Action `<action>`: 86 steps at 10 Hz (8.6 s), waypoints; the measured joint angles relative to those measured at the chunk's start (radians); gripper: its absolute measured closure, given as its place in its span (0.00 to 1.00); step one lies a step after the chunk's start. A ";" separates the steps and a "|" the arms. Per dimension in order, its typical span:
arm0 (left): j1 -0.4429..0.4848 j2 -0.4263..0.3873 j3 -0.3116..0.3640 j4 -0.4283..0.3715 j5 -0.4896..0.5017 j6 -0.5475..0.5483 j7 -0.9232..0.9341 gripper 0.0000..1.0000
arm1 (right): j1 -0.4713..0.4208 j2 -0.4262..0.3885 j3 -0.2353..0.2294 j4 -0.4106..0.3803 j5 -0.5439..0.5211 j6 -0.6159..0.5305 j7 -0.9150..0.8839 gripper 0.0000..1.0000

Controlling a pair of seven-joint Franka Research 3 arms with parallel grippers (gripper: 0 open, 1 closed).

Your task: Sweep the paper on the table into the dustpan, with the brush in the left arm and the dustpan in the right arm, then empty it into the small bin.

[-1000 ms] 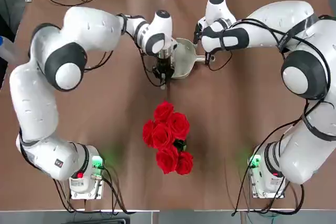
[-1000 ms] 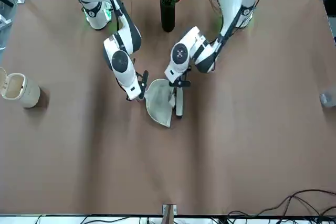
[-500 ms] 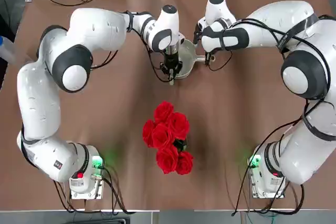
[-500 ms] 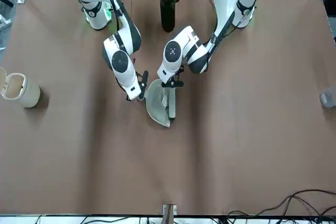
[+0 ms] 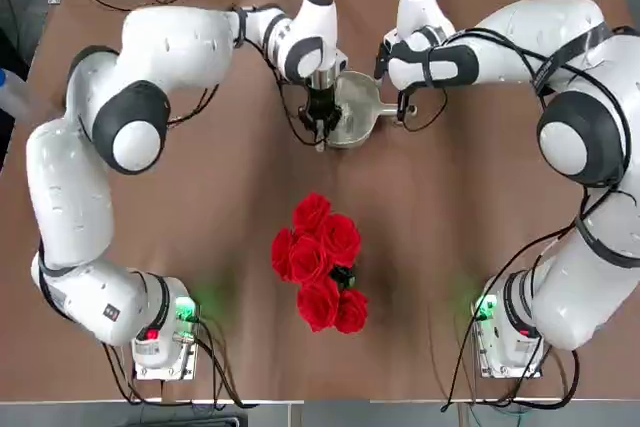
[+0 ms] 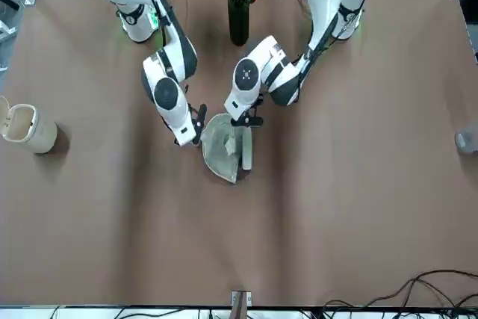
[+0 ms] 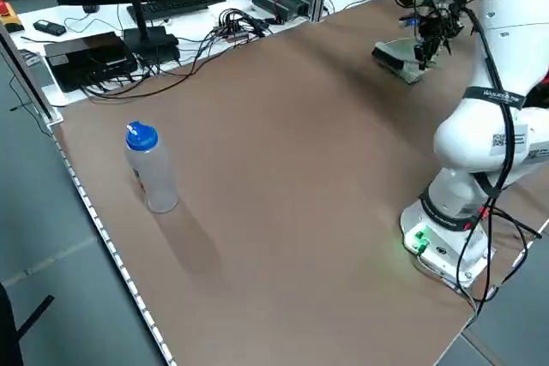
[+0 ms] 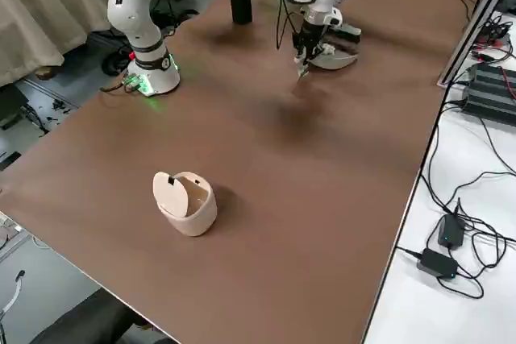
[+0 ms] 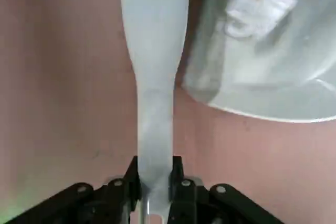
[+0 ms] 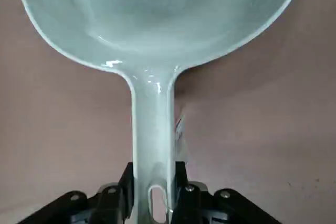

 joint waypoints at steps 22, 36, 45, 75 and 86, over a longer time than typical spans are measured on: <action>0.825 -0.372 0.008 -0.669 0.095 0.330 0.689 0.74 | -0.370 -0.217 -0.014 0.013 0.078 -0.091 0.718 0.67; 0.832 -0.301 0.009 -0.627 0.095 0.362 0.691 0.63 | -0.471 -0.261 -0.015 -0.028 0.084 0.130 1.417 0.67; 0.832 -0.324 0.007 -0.538 0.095 0.248 0.691 0.00 | -0.503 -0.262 -0.008 -0.152 0.243 0.396 1.628 0.67; 0.510 -0.551 0.343 0.106 0.021 -0.404 0.828 0.00 | -0.784 -0.536 -0.020 -0.198 0.059 -0.049 2.136 0.67; 0.504 -0.533 0.333 0.138 -0.045 -0.434 0.797 0.00 | -0.811 -0.598 -0.116 -0.277 0.101 -0.149 2.132 0.67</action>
